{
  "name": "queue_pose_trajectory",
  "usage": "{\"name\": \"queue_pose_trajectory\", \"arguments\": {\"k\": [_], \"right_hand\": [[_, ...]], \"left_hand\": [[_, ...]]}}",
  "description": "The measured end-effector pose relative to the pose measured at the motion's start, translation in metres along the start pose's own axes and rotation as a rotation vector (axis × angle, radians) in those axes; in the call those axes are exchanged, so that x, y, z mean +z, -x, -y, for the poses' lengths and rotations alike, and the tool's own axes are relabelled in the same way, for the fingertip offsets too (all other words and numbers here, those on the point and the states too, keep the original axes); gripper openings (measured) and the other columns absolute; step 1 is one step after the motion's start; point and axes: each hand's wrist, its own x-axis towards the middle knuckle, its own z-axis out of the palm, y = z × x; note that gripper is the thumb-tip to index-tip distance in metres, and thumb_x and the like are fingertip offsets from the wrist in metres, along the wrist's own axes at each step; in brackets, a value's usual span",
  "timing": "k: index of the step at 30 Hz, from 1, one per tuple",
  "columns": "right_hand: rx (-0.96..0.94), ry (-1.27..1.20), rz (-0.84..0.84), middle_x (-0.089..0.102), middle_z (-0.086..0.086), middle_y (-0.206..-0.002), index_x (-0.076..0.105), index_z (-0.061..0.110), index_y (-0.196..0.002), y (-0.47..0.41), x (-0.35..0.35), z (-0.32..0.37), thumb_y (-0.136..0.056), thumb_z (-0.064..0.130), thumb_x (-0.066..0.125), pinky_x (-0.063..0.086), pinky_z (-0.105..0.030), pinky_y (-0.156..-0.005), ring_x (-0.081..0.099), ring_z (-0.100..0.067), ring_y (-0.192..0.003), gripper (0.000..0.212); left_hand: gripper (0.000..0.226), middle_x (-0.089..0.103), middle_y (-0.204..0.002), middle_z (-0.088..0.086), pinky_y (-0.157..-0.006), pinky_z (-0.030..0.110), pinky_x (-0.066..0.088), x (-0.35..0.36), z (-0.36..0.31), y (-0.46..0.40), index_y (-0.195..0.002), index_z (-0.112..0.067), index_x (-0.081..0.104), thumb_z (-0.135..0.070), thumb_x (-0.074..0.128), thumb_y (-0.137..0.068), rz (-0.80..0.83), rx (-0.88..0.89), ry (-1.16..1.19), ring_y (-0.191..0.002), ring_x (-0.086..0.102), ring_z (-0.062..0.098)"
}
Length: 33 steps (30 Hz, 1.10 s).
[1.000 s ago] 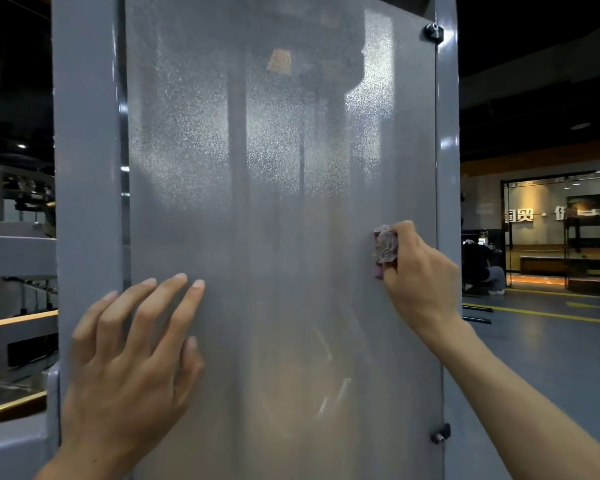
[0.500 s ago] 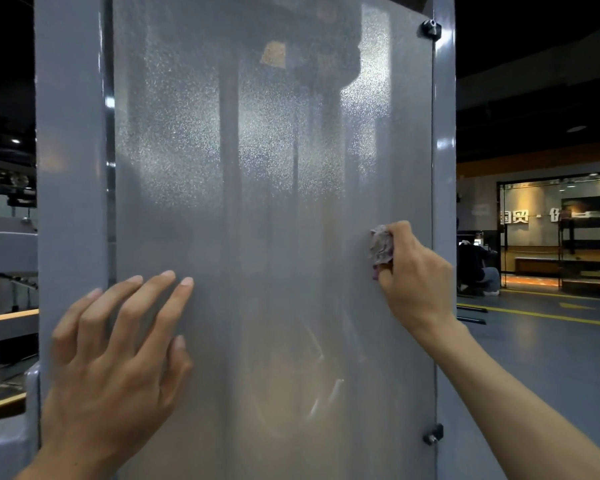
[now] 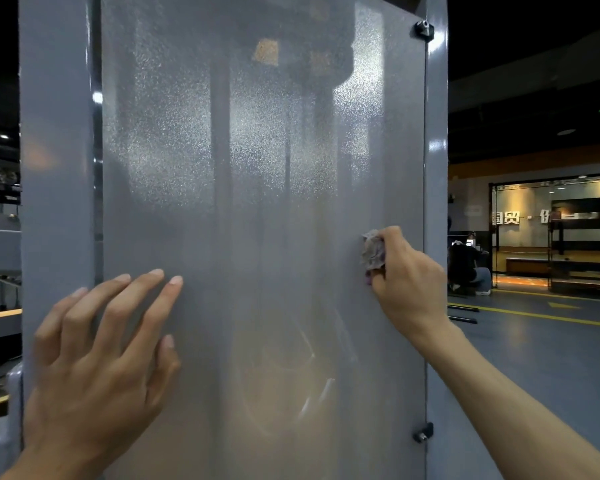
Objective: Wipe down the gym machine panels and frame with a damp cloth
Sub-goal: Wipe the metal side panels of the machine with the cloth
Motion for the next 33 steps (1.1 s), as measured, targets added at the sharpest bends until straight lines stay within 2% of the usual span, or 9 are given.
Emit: {"name": "queue_pose_trajectory", "arguments": {"k": [4, 10, 13, 15, 17, 20, 23, 27, 33], "right_hand": [[-0.028, 0.024, 0.047, 0.061, -0.006, -0.069, 0.053, 0.009, -0.098, 0.003, 0.0, -0.01, -0.067, 0.011, 0.087, 0.04, -0.034, -0.042, 0.054, -0.035, -0.048, 0.046], [0.211, 0.018, 0.045, 0.061, -0.007, -0.072, 0.05, 0.006, -0.1, 0.004, -0.009, -0.046, -0.083, 0.016, 0.082, 0.044, -0.037, -0.048, 0.056, -0.033, -0.053, 0.037], [0.141, 0.005, 0.047, 0.053, -0.002, -0.068, 0.051, 0.007, -0.097, 0.004, -0.005, -0.031, -0.079, 0.009, 0.08, 0.028, -0.029, -0.048, 0.046, -0.028, -0.048, 0.035], [0.082, 0.009, 0.072, 0.054, -0.002, -0.067, 0.051, 0.007, -0.097, 0.005, -0.004, -0.025, -0.075, 0.008, 0.081, 0.023, -0.026, -0.047, 0.047, -0.029, -0.047, 0.037], [0.088, 0.014, 0.082, 0.058, -0.005, -0.068, 0.051, 0.007, -0.098, 0.006, -0.005, -0.032, -0.077, 0.011, 0.082, 0.027, -0.028, -0.048, 0.052, -0.032, -0.048, 0.038], [0.207, 0.03, 0.096, 0.062, -0.006, -0.072, 0.051, 0.007, -0.102, 0.005, -0.008, -0.052, -0.085, 0.017, 0.079, 0.038, -0.034, -0.05, 0.058, -0.035, -0.055, 0.034], [0.289, 0.047, 0.092, 0.056, -0.001, -0.073, 0.049, 0.007, -0.104, 0.001, -0.009, -0.059, -0.087, 0.017, 0.075, 0.036, -0.036, -0.055, 0.06, -0.037, -0.062, 0.032], [0.34, 0.014, 0.087, 0.051, 0.001, -0.071, 0.047, 0.008, -0.102, -0.007, -0.006, -0.051, -0.089, 0.014, 0.072, 0.033, -0.036, -0.055, 0.05, -0.031, -0.059, 0.029], [0.306, -0.029, 0.219, 0.055, 0.002, -0.074, 0.049, 0.01, -0.107, 0.027, -0.023, -0.044, -0.089, 0.017, 0.074, 0.032, -0.034, -0.054, 0.053, -0.029, -0.06, 0.032]], "left_hand": [[0.052, 0.054, -0.15, 0.013, -0.107, 0.067, 0.041, 0.002, 0.003, 0.001, -0.148, -0.012, 0.057, -0.025, 0.047, -0.098, 0.017, -0.007, 0.022, -0.129, 0.055, 0.047], [0.052, 0.054, -0.15, 0.012, -0.106, 0.067, 0.041, 0.002, 0.001, 0.001, -0.148, -0.013, 0.056, -0.024, 0.047, -0.098, 0.008, -0.021, 0.039, -0.128, 0.055, 0.046], [0.052, 0.054, -0.15, 0.012, -0.106, 0.068, 0.041, 0.002, 0.002, 0.001, -0.148, -0.013, 0.057, -0.024, 0.048, -0.098, 0.014, -0.016, 0.038, -0.128, 0.056, 0.047], [0.052, 0.054, -0.15, 0.012, -0.105, 0.068, 0.042, 0.001, 0.002, 0.001, -0.147, -0.013, 0.057, -0.023, 0.048, -0.098, 0.02, -0.018, 0.045, -0.128, 0.055, 0.047], [0.052, 0.054, -0.149, 0.013, -0.106, 0.069, 0.041, 0.001, 0.002, 0.0, -0.148, -0.013, 0.057, -0.024, 0.047, -0.098, 0.026, -0.019, 0.048, -0.129, 0.054, 0.048], [0.052, 0.054, -0.149, 0.013, -0.107, 0.069, 0.04, 0.0, 0.001, 0.0, -0.149, -0.013, 0.056, -0.024, 0.046, -0.098, 0.033, -0.02, 0.051, -0.13, 0.054, 0.048], [0.052, 0.055, -0.149, 0.012, -0.106, 0.069, 0.041, 0.0, 0.001, 0.0, -0.148, -0.013, 0.057, -0.024, 0.046, -0.098, 0.035, -0.023, 0.058, -0.129, 0.055, 0.048], [0.052, 0.055, -0.149, 0.012, -0.104, 0.07, 0.042, 0.0, 0.002, 0.0, -0.148, -0.013, 0.057, -0.024, 0.045, -0.098, 0.038, -0.02, 0.06, -0.128, 0.055, 0.048], [0.052, 0.054, -0.15, 0.012, -0.104, 0.07, 0.042, 0.002, 0.002, 0.0, -0.148, -0.013, 0.057, -0.024, 0.046, -0.098, 0.035, -0.021, 0.075, -0.128, 0.056, 0.049]]}}
